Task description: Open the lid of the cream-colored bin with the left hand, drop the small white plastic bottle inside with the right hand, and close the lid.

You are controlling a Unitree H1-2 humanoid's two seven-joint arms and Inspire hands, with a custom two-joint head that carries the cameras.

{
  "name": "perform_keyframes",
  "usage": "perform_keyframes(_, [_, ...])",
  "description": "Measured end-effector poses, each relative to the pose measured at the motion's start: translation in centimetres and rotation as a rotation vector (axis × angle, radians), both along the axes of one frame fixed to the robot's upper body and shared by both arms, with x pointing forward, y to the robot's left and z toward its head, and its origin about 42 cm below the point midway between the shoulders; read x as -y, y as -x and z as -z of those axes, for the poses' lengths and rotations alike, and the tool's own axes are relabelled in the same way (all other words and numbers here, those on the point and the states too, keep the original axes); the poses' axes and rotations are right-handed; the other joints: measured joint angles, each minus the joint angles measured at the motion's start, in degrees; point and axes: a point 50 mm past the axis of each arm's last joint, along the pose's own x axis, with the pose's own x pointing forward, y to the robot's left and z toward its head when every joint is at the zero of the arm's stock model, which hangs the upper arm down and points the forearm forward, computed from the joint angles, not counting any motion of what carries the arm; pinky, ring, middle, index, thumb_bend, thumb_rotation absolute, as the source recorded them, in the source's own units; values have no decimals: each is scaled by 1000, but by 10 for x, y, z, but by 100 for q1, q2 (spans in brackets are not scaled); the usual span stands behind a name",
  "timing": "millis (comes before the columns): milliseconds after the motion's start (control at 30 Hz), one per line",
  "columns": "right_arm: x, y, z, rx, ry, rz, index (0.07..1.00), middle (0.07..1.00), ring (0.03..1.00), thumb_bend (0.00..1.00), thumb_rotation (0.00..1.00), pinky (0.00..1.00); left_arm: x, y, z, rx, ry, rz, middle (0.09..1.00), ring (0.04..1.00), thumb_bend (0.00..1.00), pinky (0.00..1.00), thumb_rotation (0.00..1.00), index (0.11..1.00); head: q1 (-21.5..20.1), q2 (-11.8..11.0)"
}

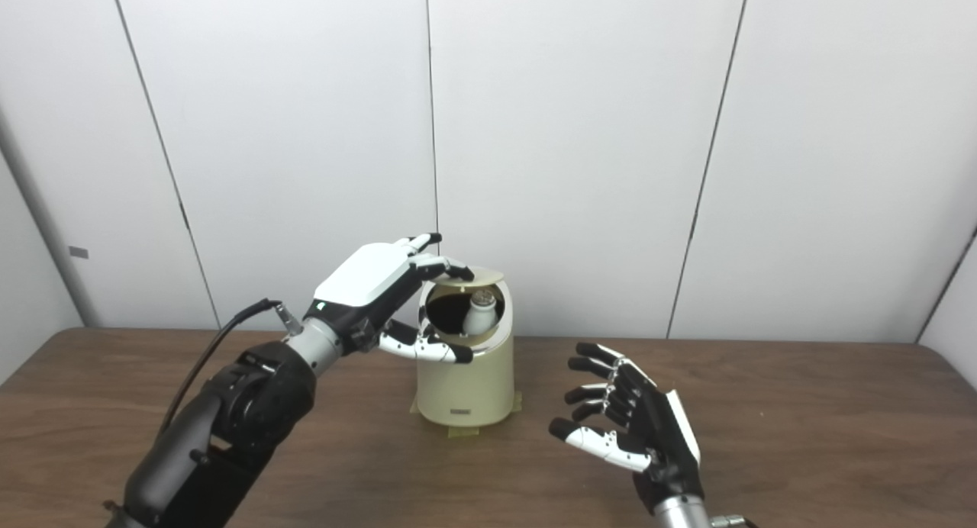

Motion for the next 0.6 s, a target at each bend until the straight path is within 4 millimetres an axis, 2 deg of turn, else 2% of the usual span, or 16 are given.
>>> perform_keyframes(600, [0, 0, -1, -6, -2, -4, 736, 727, 555, 857, 226, 440, 0, 6, 4, 16, -120, 1, 766, 952, 881, 1000, 528, 775, 18, 114])
